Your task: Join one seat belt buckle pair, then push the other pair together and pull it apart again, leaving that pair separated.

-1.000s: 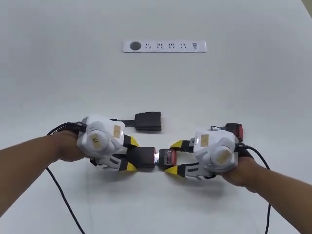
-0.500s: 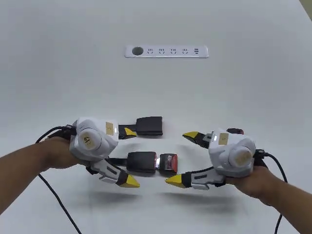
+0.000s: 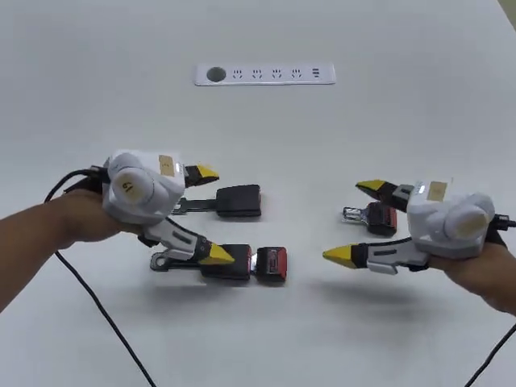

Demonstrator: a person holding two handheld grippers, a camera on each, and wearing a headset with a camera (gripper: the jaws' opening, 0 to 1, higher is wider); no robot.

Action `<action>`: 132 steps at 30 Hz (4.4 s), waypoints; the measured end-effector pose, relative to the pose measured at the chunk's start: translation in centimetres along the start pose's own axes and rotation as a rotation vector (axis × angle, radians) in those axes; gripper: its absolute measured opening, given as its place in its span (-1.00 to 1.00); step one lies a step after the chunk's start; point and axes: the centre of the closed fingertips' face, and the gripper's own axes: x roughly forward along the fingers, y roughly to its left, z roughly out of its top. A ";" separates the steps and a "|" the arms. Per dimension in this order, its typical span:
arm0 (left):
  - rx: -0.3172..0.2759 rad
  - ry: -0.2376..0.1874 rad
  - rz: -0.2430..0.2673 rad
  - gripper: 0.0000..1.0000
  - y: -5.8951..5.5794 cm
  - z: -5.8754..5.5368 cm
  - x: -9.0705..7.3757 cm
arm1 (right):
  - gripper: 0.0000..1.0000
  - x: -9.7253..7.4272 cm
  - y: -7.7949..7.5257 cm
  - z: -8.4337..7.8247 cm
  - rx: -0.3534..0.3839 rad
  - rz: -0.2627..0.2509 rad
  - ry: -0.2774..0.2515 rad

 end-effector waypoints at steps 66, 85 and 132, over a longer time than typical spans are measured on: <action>0.125 0.101 -0.144 -0.31 3.4 -4.0 4.9 | -0.31 -0.6 -4.7 -6.8 -0.115 0.245 0.222; 0.118 0.107 -0.141 -0.31 3.4 -4.0 4.8 | -0.31 3.0 -3.4 -4.2 -0.122 0.242 0.179; 0.129 0.132 -0.137 -0.32 3.2 -4.2 4.8 | -0.32 10.5 1.2 1.5 -0.176 0.295 0.168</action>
